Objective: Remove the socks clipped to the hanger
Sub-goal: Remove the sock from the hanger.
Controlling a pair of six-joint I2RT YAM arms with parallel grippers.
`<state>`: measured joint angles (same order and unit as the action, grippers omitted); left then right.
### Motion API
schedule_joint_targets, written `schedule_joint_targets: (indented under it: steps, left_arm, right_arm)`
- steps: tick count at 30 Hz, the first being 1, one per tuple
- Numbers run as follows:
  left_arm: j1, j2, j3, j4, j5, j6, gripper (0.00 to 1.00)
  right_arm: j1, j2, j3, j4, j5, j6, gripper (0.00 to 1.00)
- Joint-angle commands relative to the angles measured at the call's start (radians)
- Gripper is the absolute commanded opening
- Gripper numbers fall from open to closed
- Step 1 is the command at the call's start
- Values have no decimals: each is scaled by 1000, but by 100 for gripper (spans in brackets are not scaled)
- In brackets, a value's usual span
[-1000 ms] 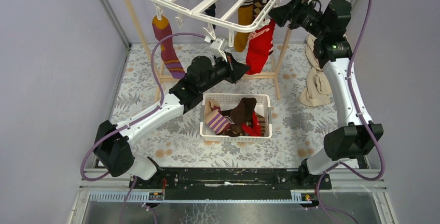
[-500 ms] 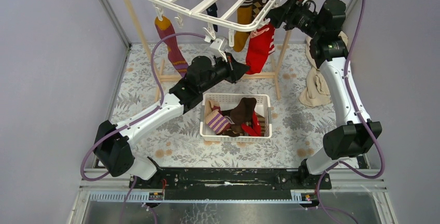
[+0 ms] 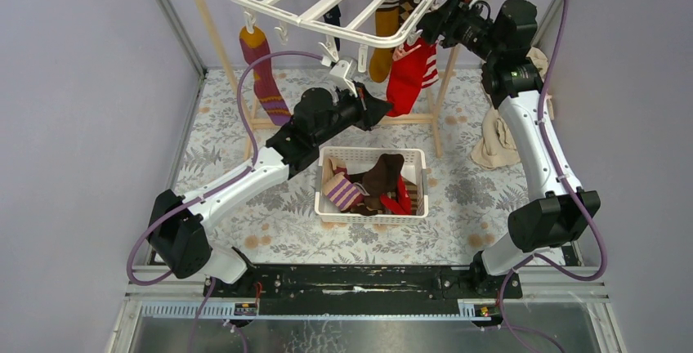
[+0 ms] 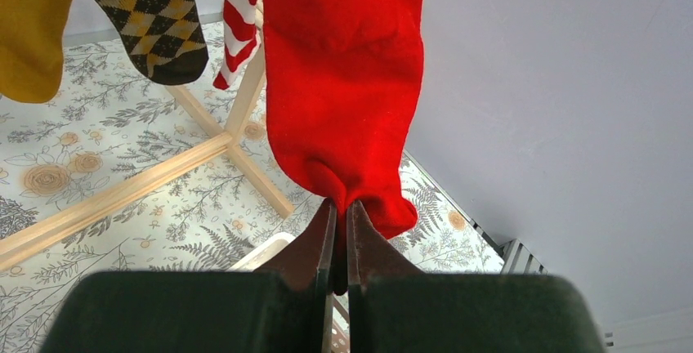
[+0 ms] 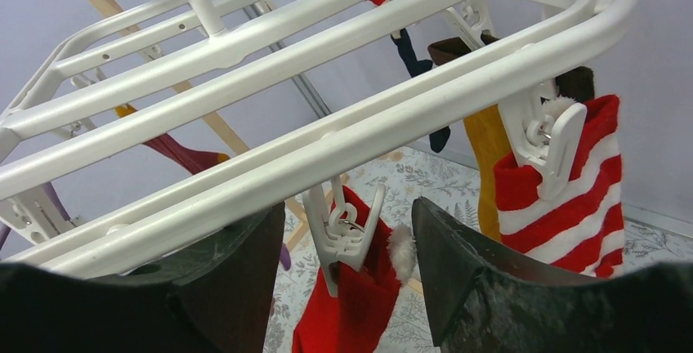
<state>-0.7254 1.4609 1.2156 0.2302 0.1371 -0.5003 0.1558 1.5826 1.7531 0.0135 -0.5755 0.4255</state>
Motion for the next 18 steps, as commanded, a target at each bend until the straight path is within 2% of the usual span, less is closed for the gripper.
schedule_joint_targets:
  steps: [1,7,14,18]
  left_arm:
    - [10,-33,2,17,-8,22,0]
    - [13,-39,-8,20,-7,22,0]
    - [14,-51,-23,21,-10,20,0]
    - [16,-56,-25,21,-9,19,0]
  right_arm:
    - [15,-18,34,90,58,-14,64]
    - [17,-34,1,133,91,0,55]
    - [20,-36,-11,156,78,18,32]
    - [24,-45,-25,160,72,17,25]
